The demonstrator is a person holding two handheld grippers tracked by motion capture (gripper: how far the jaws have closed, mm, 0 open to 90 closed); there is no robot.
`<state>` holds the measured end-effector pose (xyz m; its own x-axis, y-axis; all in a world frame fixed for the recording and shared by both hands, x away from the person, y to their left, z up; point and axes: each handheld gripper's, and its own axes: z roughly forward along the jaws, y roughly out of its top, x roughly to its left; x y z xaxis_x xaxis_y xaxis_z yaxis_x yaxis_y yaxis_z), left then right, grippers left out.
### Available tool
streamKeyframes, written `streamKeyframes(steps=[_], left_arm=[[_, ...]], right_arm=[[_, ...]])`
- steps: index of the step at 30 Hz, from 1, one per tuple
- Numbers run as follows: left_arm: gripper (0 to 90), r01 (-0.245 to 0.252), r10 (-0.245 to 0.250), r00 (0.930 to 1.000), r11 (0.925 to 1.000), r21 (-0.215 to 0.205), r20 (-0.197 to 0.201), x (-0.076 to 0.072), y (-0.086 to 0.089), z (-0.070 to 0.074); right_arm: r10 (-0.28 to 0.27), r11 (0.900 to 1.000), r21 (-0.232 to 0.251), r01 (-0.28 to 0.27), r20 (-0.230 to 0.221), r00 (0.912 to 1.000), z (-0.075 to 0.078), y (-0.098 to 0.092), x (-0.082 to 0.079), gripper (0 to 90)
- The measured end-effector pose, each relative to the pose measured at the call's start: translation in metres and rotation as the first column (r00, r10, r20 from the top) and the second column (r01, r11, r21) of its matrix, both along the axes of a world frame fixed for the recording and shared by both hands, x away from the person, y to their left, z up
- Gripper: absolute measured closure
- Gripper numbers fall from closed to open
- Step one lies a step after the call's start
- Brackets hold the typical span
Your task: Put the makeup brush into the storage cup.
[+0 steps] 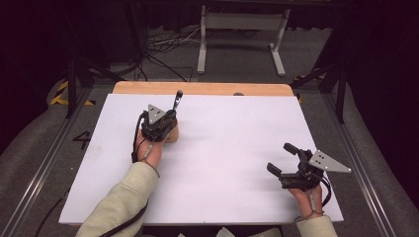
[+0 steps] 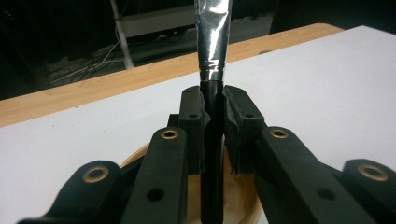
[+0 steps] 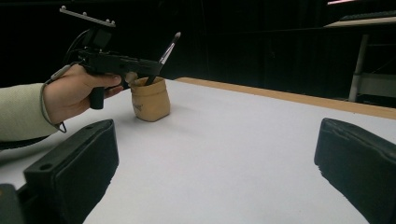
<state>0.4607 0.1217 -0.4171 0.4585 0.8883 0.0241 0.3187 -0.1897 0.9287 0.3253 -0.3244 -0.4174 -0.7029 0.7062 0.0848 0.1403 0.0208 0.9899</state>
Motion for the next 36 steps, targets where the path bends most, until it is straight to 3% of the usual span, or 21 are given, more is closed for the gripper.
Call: streamKeyframes(steps=[8, 12, 23, 31, 36], left_arm=[[78.4, -0.015, 0.015, 0.9999, 0.9997, 0.018, 0.004, -0.003, -0.001, -0.004], [78.4, -0.017, 0.017, 0.9999, 0.9987, 0.048, 0.0, -0.004, -0.003, -0.007], [78.4, -0.008, 0.008, 0.9998, 0.9996, 0.029, -0.016, -0.007, -0.005, -0.01], [78.3, -0.014, 0.014, 0.9998, 0.999, 0.043, -0.015, -0.008, -0.006, -0.011], [78.2, -0.019, 0.019, 0.9998, 0.9965, 0.081, -0.008, -0.01, -0.008, -0.013]], right_arm=[[-0.001, 1.0, -0.002, 0.001, -0.001, 1.0, 0.0, 0.0, 0.0, 0.4], [0.0, 1.0, -0.001, 0.0, -0.003, 1.0, 0.0, 0.0, 0.0, 0.4], [0.003, 1.0, -0.004, -0.003, -0.005, 1.0, 0.0, 0.001, 0.0, 0.4], [0.003, 1.0, -0.005, -0.003, -0.006, 1.0, 0.0, 0.0, -0.001, 0.4], [0.004, 1.0, -0.006, -0.004, -0.008, 1.0, -0.001, 0.0, -0.001, 0.4]])
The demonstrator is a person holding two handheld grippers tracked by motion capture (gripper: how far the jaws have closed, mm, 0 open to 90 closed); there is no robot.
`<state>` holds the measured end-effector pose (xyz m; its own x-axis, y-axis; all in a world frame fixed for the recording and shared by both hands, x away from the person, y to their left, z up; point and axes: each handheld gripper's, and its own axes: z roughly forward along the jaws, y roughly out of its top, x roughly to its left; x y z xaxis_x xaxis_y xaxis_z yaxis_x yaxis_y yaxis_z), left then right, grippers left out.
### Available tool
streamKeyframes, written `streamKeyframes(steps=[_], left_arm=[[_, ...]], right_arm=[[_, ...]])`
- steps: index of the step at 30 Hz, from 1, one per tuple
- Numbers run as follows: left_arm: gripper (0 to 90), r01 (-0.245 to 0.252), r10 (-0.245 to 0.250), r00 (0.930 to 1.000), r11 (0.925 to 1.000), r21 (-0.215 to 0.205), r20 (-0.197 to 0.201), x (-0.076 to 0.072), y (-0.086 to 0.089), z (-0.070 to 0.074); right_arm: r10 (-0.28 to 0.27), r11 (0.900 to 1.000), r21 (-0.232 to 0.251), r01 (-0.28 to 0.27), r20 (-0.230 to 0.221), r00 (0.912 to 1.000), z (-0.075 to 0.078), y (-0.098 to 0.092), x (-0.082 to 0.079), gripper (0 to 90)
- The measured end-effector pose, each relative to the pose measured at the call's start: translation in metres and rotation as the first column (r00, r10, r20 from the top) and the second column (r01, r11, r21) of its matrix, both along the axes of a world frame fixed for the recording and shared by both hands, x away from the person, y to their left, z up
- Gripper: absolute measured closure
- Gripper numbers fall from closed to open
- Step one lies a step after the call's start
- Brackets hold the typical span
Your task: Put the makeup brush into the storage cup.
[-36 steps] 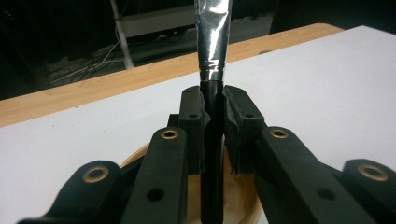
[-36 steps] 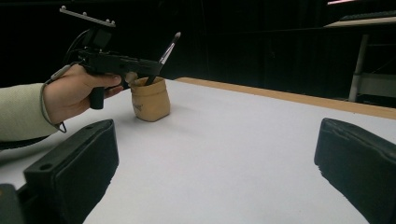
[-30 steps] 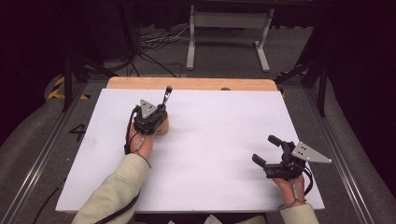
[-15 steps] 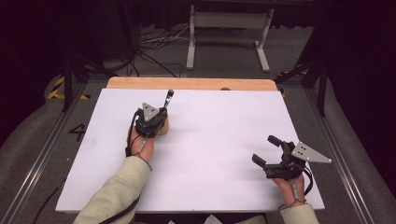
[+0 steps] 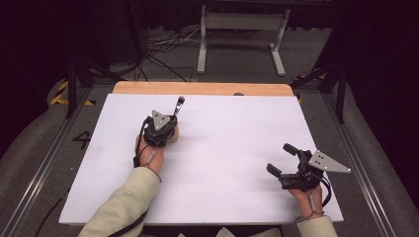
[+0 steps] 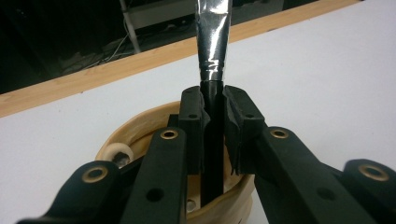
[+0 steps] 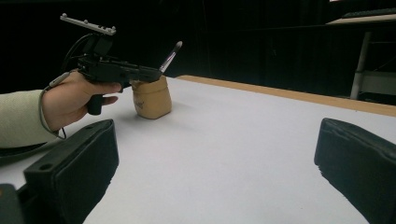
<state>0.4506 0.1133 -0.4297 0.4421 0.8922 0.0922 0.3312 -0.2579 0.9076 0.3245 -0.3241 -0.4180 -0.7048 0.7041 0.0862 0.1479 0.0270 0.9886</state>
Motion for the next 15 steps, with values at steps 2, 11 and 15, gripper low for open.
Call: streamKeyframes(steps=[2, 11, 15], left_arm=[[78.1, -0.003, 0.003, 1.0, 1.0, 0.008, -0.004, -0.0001, -0.0007, 0.0005], [77.7, -0.001, 0.001, 0.9999, 1.0, 0.001, -0.014, -0.0012, -0.0016, 0.001], [77.5, -0.005, 0.005, 0.9996, 1.0, 0.0, -0.027, -0.0014, -0.0013, 0.0018]], right_arm=[[0.0, 1.0, 0.002, 0.0, -0.001, 1.0, -0.0002, 0.0002, 0.0001, 0.4], [0.001, 1.0, 0.0, -0.001, -0.003, 1.0, -0.0001, 0.0002, -0.0001, 0.4], [0.003, 1.0, 0.002, -0.003, -0.004, 1.0, -0.0001, 0.0004, -0.0004, 0.4]])
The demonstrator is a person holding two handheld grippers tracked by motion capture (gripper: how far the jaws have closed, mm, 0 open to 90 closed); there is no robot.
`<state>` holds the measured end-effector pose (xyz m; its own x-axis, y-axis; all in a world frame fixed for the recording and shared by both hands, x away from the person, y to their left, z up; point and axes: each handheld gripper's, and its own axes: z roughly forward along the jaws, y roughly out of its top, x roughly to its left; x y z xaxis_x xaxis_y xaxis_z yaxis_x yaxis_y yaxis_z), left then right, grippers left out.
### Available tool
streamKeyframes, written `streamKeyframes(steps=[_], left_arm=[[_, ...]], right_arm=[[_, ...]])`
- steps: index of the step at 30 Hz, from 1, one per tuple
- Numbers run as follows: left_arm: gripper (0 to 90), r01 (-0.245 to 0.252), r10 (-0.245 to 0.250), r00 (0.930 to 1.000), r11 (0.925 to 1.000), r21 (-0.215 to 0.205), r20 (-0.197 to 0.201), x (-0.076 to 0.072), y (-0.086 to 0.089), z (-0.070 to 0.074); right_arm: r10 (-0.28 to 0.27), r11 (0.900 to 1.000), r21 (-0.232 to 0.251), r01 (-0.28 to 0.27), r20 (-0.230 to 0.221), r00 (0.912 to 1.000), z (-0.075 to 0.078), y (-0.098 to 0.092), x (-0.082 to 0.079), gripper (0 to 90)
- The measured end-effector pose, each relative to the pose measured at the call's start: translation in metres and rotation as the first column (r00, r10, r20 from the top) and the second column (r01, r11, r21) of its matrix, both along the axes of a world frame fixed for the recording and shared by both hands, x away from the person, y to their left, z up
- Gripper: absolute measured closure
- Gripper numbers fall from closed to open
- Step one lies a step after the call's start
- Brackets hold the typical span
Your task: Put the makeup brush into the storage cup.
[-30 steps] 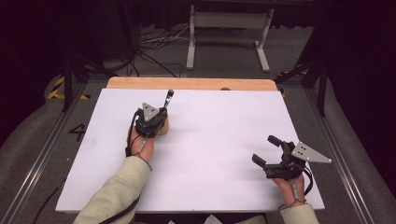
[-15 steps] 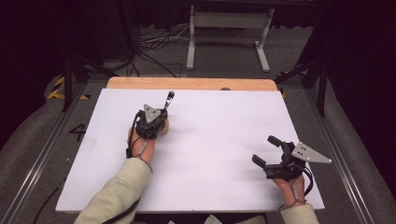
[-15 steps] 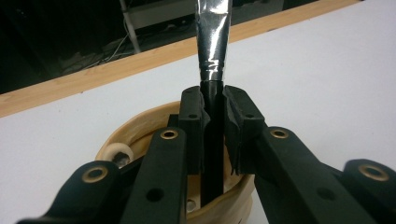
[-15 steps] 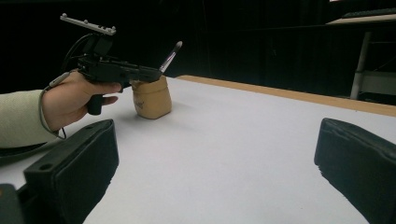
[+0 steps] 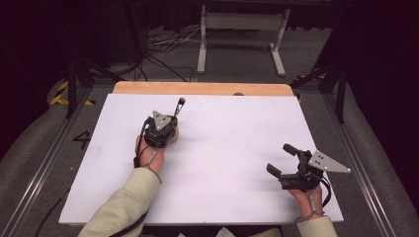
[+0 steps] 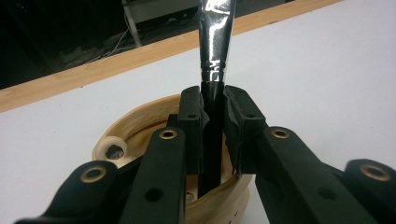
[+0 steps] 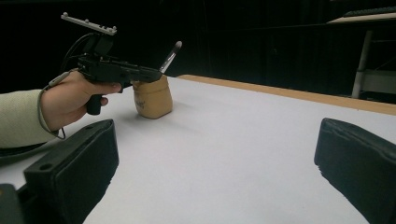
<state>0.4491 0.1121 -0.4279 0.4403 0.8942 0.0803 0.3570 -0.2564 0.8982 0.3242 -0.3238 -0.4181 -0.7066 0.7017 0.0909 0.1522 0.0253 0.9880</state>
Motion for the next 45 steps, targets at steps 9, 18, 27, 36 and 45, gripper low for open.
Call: streamKeyframes(steps=[9, 18, 27, 36, 45], left_arm=[[54.4, 0.046, -0.044, 0.9985, 0.9974, -0.056, 0.032, -0.005, 0.003, 0.009], [29.5, 0.165, -0.154, 0.9846, 0.9765, -0.139, 0.082, -0.02, 0.004, 0.033], [14.4, 0.271, -0.255, 0.9623, 0.9311, -0.244, 0.094, -0.035, 0.021, 0.056], [9.3, 0.313, -0.291, 0.9493, 0.9055, -0.286, 0.118, -0.055, 0.05, 0.065], [5.6, 0.373, -0.349, 0.9277, 0.8696, -0.323, 0.134, -0.075, 0.071, 0.061]], right_arm=[[-0.001, 1.0, 0.0, 0.001, 0.003, 1.0, 0.001, -0.001, 0.0, 0.4], [0.007, 1.0, 0.004, -0.007, 0.005, 1.0, 0.002, 0.001, 0.004, 0.4], [0.013, 1.0, 0.014, -0.013, 0.018, 0.9997, 0.009, 0.0, 0.01, 0.4], [0.022, 1.0, 0.006, -0.022, 0.024, 0.9995, 0.013, -0.004, 0.016, 0.4], [0.05, 0.999, -0.005, -0.05, 0.016, 0.9986, 0.015, -0.005, 0.021, 0.4]])
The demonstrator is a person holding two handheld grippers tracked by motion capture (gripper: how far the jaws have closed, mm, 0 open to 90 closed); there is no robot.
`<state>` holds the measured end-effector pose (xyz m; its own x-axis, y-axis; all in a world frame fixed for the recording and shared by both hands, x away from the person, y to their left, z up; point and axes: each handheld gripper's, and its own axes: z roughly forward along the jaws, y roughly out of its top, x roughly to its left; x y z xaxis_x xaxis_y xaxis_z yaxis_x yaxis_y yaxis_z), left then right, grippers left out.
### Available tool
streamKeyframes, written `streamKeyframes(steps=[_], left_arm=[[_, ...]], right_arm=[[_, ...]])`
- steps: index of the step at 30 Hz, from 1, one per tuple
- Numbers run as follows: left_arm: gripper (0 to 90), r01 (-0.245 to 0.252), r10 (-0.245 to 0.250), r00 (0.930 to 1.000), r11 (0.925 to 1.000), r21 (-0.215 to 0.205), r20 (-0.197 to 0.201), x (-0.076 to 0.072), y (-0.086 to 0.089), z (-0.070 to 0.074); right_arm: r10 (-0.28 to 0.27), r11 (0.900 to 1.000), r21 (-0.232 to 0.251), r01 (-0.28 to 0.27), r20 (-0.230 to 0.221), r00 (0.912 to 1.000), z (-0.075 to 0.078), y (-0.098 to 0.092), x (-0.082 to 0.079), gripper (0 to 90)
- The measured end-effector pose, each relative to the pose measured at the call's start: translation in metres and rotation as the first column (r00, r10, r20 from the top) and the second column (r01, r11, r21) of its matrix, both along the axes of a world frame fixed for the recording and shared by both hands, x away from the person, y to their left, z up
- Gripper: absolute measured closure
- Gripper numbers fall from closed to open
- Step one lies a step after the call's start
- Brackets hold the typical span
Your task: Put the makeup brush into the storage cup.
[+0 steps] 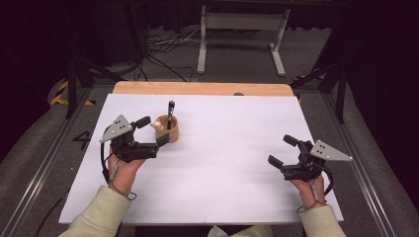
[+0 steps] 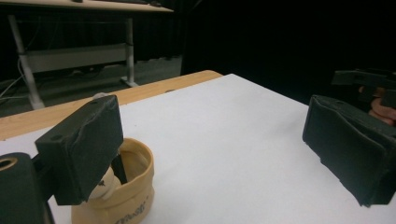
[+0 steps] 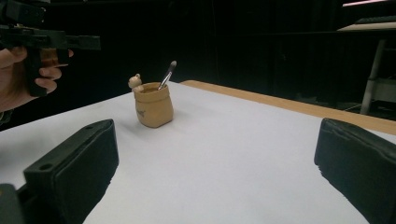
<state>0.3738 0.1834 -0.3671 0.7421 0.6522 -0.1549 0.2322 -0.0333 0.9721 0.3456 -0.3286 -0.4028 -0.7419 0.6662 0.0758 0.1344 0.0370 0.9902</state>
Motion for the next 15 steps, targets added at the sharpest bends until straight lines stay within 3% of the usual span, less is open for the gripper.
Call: streamKeyframes(steps=[5, 15], left_arm=[[4.9, 0.025, -0.026, 0.9995, 0.9994, 0.024, 0.019, -0.009, 0.008, -0.004], [3.0, 0.081, -0.081, 0.9967, 0.9965, 0.022, -0.009, -0.017, 0.018, -0.026]], right_arm=[[0.016, 1.0, -0.012, -0.016, -0.008, 0.9998, -0.001, 0.001, -0.001, 0.4], [0.044, 0.997, -0.056, -0.045, -0.015, 0.9989, -0.01, 0.008, -0.002, 0.4]])
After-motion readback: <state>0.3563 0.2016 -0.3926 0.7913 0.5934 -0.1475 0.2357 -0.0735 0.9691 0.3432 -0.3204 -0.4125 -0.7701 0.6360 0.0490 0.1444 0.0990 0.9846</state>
